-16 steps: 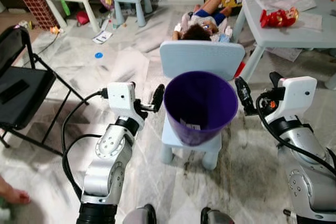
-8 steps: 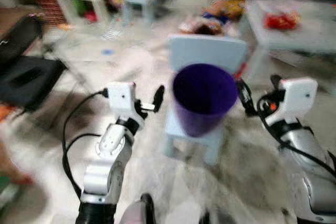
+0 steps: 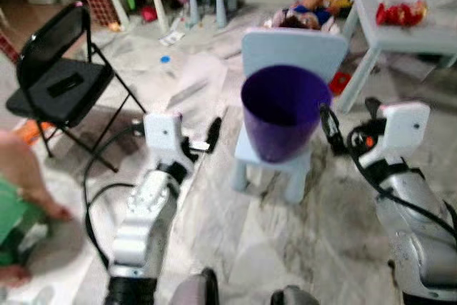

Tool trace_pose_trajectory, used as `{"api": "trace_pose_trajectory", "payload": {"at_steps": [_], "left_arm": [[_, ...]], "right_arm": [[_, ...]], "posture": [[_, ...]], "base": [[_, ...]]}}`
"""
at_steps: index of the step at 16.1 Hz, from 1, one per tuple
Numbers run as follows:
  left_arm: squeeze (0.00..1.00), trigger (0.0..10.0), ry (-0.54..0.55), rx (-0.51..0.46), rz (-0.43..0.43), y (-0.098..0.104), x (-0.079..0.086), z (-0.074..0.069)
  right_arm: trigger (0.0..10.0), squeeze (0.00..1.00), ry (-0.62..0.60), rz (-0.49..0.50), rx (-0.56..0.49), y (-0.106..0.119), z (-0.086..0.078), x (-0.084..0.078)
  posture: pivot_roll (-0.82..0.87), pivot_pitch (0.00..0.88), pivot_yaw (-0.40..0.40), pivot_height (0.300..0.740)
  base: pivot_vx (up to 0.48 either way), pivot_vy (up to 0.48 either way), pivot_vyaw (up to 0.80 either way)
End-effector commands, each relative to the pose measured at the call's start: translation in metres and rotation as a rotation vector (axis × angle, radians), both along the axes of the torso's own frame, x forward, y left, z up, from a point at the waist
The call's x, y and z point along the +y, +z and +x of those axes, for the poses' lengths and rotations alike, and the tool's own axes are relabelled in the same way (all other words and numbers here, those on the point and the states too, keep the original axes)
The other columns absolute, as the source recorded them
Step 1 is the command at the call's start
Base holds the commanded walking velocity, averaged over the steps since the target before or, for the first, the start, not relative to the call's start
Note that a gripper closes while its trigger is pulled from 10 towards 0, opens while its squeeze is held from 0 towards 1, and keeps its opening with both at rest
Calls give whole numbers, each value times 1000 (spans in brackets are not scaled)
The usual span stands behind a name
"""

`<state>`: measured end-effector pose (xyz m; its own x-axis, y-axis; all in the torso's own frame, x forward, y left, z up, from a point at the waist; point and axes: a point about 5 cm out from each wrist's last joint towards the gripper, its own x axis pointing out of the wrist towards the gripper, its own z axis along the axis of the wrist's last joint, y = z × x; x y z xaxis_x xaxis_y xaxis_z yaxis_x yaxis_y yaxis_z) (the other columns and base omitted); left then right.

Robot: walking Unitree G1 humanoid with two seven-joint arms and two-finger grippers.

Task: Picking trash to rubbish bin

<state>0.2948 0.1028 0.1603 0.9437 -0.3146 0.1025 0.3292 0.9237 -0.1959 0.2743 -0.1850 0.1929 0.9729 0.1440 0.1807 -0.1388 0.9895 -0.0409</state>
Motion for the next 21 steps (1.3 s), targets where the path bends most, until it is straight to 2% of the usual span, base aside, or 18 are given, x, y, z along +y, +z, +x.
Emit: {"api": "trace_pose_trajectory", "payload": {"at_steps": [1,8,10,21], "left_arm": [[0,10000,-2,4,13,-1,1,0],[0,10000,-11,4,15,-2,0,-1],[0,10000,-9,2,18,-2,0,-1],[0,10000,-9,-39,18,6,4,8]], "right_arm": [[10000,0,-3,1,-10,2,-2,1],[10000,0,-6,5,-10,2,-1,1],[10000,0,-8,8,0,1,-1,1],[10000,0,-14,24,-10,1,5,3]], "posture": [[-65,171,26,740],[-66,167,27,740],[-65,162,28,740],[-58,122,44,740]], "base": [[-277,0,0],[-272,0,0],[0,0,-206],[0,0,-800]]}}
